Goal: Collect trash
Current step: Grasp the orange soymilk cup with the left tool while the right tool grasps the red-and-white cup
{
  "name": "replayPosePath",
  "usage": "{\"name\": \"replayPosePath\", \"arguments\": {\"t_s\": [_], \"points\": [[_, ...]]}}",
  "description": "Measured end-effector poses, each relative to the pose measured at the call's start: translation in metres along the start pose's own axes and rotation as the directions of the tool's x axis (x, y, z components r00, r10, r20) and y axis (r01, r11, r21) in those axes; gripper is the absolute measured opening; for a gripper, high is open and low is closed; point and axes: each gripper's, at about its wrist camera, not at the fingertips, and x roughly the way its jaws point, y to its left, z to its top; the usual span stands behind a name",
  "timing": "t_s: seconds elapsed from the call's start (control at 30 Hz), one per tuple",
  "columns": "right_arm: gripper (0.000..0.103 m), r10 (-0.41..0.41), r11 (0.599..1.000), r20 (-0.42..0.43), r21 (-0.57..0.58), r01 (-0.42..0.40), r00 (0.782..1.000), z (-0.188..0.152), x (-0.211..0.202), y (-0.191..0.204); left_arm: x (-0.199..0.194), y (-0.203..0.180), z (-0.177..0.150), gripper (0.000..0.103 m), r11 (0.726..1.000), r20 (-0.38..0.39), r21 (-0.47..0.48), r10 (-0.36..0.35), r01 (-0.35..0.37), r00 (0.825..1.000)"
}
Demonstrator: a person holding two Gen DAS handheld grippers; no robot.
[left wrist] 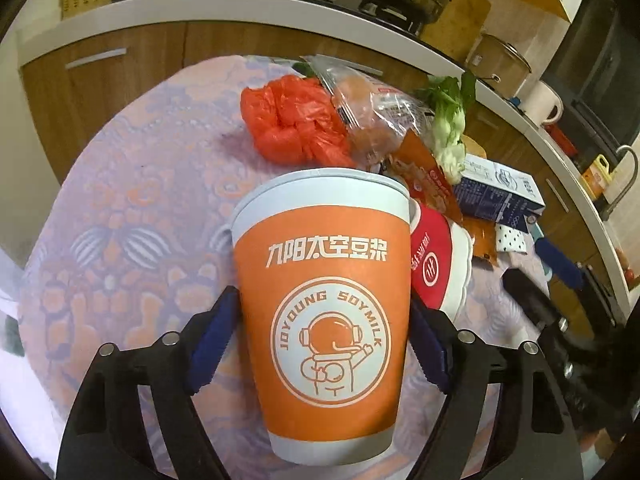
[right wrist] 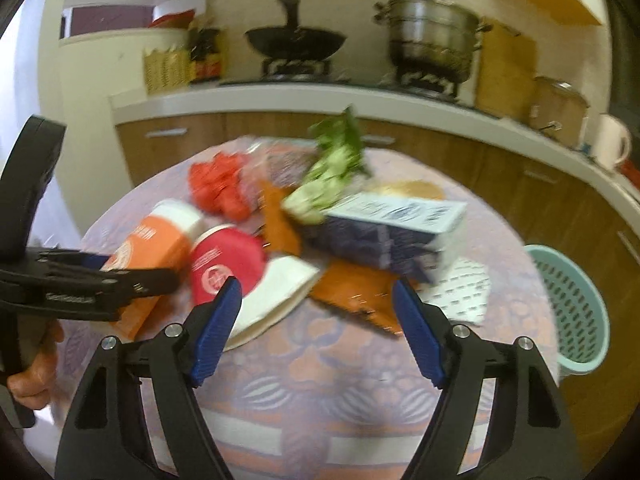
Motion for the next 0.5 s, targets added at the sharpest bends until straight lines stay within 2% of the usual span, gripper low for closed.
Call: {"name": "replayPosePath", "arguments": {"t_s": [0.1, 0.23, 0.3, 0.4, 0.5], "points": [[0.073, 0.051, 0.999, -0.034, -0.014, -0.051, 0.998, 0.004, 0.005, 0.005, -0.003, 0.002, 0.001, 0.072, 1.0, 0.014, -0.014, -0.01, 0.01, 1.0], [0.077, 0.101, 0.994, -0.091, -0.036, -0.105, 0.991, 0.009, 0.014, 0.016, -0.024, 0.017, 0.006, 0.072, 0.997, 0.087, -0.068, -0.024, 0.03, 0.996], [0.083, 0.108, 0.992, -0.114, -0.056, -0.115, 0.988, 0.013, 0.021, 0.024, -0.03, 0.023, 0.008, 0.072, 0.997, 0.116, -0.078, 0.006, 0.003, 0.993], [0.085, 0.107, 0.99, -0.139, -0.081, -0.119, 0.984, 0.018, 0.033, 0.036, -0.036, 0.034, 0.011, 0.072, 0.993, 0.18, -0.093, 0.086, -0.07, 0.98], [0.086, 0.124, 0.985, -0.18, -0.095, -0.143, 0.976, 0.021, 0.047, 0.048, -0.036, 0.043, 0.017, 0.073, 0.989, 0.225, -0.125, 0.102, -0.075, 0.969]]}}
